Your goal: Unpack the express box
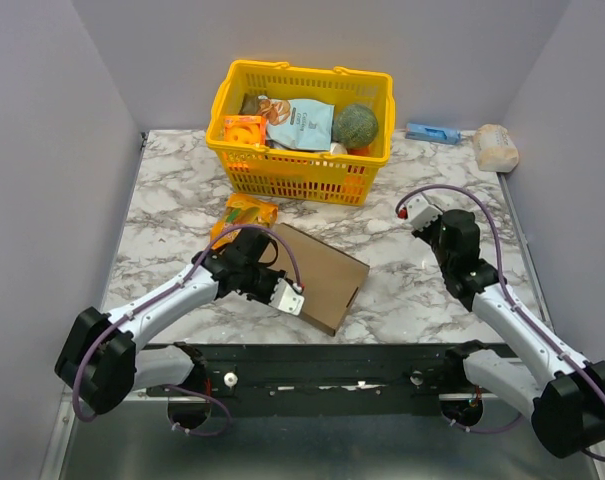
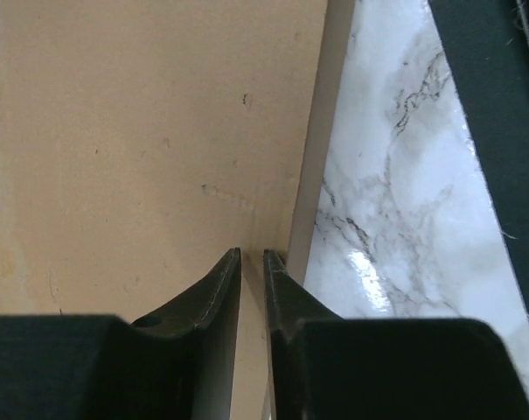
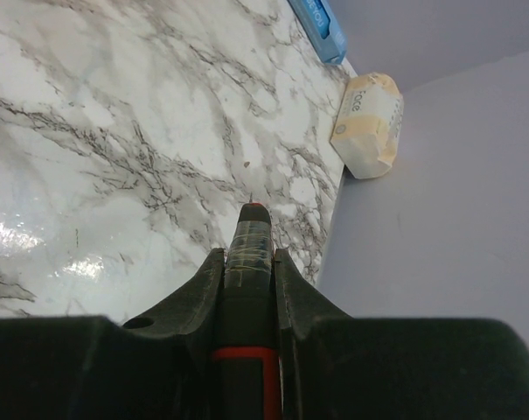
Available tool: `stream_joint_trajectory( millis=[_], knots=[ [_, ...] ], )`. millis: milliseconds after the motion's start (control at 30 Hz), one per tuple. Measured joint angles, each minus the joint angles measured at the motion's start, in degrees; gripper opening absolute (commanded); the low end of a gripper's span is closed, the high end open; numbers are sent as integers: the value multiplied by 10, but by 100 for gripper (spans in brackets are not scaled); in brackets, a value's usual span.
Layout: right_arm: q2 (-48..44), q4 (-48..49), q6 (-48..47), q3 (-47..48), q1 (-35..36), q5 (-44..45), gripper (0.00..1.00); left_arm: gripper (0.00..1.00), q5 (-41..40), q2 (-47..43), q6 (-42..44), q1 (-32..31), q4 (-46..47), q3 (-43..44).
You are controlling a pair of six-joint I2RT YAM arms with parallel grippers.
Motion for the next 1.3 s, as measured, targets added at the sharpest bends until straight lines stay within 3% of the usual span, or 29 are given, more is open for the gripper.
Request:
stream_joint_trajectory(
  millis=[200, 433, 533, 733, 867, 1033, 1167, 1300],
  knots=[
    [15, -10, 6, 11, 0, -3, 0, 39, 9, -11, 10, 1, -69, 17],
    [26, -20, 12, 31, 0, -9, 0, 36, 20, 55, 74, 2, -154, 70],
    [26, -28, 16, 31, 0, -10, 0, 29, 21, 58, 80, 2, -158, 72],
    [26, -30, 20, 31, 0, -11, 0, 0, 8, 5, 71, -17, -59, -3],
    [26, -30, 20, 31, 0, -11, 1, 0, -6, -25, 54, -47, 71, -64],
    [26, -30, 22, 31, 0, -12, 0, 0, -26, 49, 32, -69, 214, -50],
    [34, -30, 24, 32, 0, -16, 0, 0, -40, 114, 27, -72, 255, -7],
    [37, -32, 25, 38, 0, -16, 0, 0, -38, 135, 36, -80, 214, 24]
  ],
)
